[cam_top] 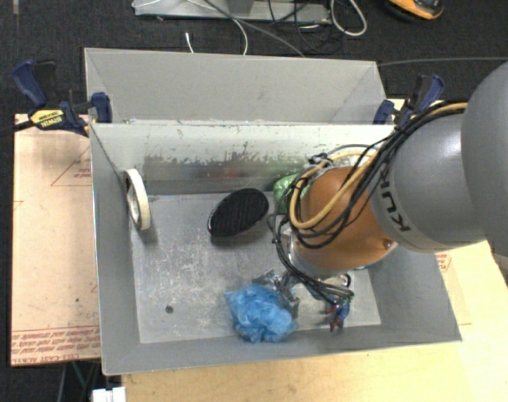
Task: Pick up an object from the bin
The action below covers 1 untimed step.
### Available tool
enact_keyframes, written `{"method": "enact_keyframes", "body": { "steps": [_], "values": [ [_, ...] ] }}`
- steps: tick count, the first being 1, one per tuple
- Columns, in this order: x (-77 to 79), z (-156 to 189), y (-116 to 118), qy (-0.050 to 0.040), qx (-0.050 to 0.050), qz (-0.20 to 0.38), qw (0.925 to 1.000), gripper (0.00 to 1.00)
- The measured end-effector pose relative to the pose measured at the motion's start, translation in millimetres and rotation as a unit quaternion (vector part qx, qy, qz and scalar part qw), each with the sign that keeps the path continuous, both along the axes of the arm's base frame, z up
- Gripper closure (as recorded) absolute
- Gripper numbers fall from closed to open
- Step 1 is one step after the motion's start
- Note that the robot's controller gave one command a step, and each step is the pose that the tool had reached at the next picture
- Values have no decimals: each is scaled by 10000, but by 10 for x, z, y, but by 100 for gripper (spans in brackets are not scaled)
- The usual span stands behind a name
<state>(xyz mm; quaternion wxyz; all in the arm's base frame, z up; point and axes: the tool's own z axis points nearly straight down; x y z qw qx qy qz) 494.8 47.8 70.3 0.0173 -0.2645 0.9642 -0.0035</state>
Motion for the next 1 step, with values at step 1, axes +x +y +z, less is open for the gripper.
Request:
{"method": "enact_keyframes", "body": {
  "steps": [1],
  "values": [
    [488, 8, -65, -28, 19, -174, 9998, 100]
  ]
}}
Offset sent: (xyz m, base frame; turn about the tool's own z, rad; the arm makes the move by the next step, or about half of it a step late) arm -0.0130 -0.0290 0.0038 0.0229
